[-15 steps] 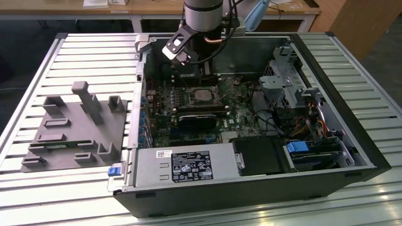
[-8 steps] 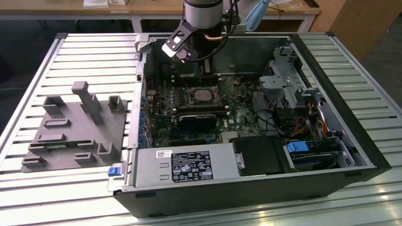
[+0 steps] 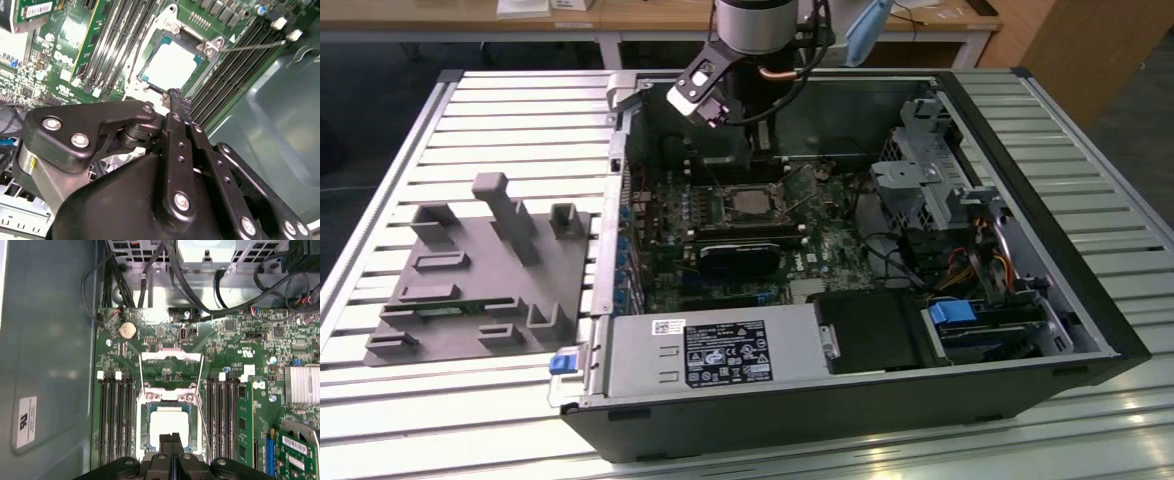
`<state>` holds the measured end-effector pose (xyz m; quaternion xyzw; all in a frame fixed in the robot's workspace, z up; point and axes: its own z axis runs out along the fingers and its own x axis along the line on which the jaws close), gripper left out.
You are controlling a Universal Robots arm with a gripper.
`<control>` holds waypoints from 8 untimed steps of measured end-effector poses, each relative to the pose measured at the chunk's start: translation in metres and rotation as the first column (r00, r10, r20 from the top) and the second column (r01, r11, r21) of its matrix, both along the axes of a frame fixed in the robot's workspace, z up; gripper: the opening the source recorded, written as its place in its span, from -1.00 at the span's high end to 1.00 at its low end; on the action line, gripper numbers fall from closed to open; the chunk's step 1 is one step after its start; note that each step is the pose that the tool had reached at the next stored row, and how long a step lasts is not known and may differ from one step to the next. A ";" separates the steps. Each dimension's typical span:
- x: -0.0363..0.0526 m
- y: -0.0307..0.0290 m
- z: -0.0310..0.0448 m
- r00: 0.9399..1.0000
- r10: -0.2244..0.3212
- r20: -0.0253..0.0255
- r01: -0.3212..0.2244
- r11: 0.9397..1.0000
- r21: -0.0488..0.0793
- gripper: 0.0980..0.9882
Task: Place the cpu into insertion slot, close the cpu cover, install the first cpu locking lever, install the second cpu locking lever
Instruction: 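Close the cpu cover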
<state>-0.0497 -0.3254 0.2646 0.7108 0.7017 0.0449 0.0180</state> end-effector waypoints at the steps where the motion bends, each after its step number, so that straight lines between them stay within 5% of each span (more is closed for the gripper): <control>1: 0.0017 0.0000 0.0001 1.000 -0.001 0.000 0.001 1.000 0.000 0.98; 8: 0.0166 0.0000 0.0000 1.000 -0.003 0.000 0.003 1.000 0.000 0.98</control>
